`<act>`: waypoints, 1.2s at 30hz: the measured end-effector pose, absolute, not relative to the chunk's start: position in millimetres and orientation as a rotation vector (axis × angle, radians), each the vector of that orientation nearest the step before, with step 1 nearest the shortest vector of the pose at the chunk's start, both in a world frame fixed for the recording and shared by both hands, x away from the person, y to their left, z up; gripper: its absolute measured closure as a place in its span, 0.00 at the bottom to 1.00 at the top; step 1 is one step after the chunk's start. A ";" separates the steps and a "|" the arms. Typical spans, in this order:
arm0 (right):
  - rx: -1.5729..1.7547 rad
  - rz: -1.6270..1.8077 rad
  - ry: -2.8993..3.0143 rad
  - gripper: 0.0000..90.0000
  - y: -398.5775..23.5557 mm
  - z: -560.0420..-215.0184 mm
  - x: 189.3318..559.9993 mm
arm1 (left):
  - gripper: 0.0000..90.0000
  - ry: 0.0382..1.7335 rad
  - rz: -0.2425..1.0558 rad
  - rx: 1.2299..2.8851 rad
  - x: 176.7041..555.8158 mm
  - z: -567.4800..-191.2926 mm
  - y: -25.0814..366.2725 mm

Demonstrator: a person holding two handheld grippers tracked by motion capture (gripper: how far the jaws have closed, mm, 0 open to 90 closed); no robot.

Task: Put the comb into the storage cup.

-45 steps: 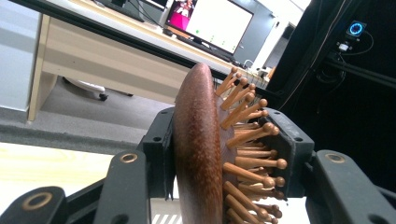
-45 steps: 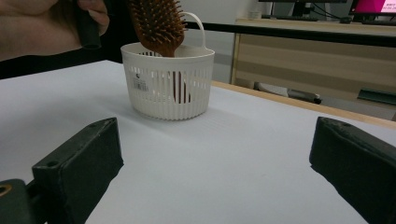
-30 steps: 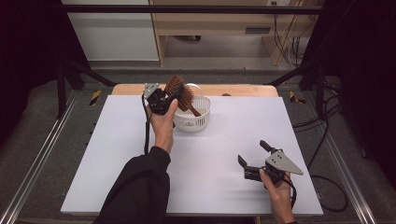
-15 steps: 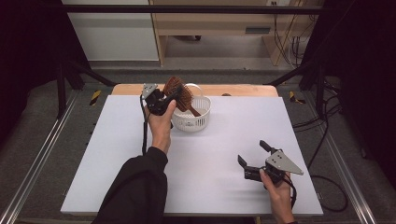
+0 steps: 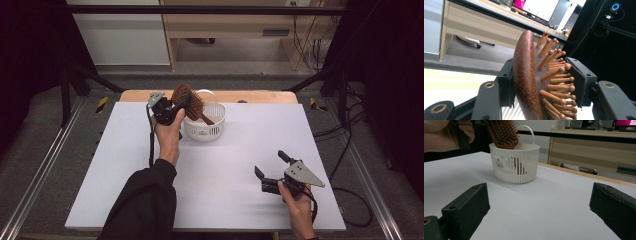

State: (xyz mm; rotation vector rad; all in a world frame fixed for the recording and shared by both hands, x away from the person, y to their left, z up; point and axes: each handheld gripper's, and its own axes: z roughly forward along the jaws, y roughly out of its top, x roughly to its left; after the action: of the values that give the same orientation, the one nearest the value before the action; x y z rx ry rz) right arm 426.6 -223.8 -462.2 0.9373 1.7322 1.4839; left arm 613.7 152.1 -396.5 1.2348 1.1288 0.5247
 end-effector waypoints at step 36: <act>0.935 1.481 1.734 0.03 -223.3 -462.6 426.9 | 0.50 1.144 0.499 1.232 615.7 -401.9 161.7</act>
State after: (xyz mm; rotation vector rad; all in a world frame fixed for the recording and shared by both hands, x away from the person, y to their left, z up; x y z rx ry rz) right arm 426.9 -223.3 -462.6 0.9351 1.7337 1.4812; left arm 615.7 161.7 -401.9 1.2323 1.1441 0.4985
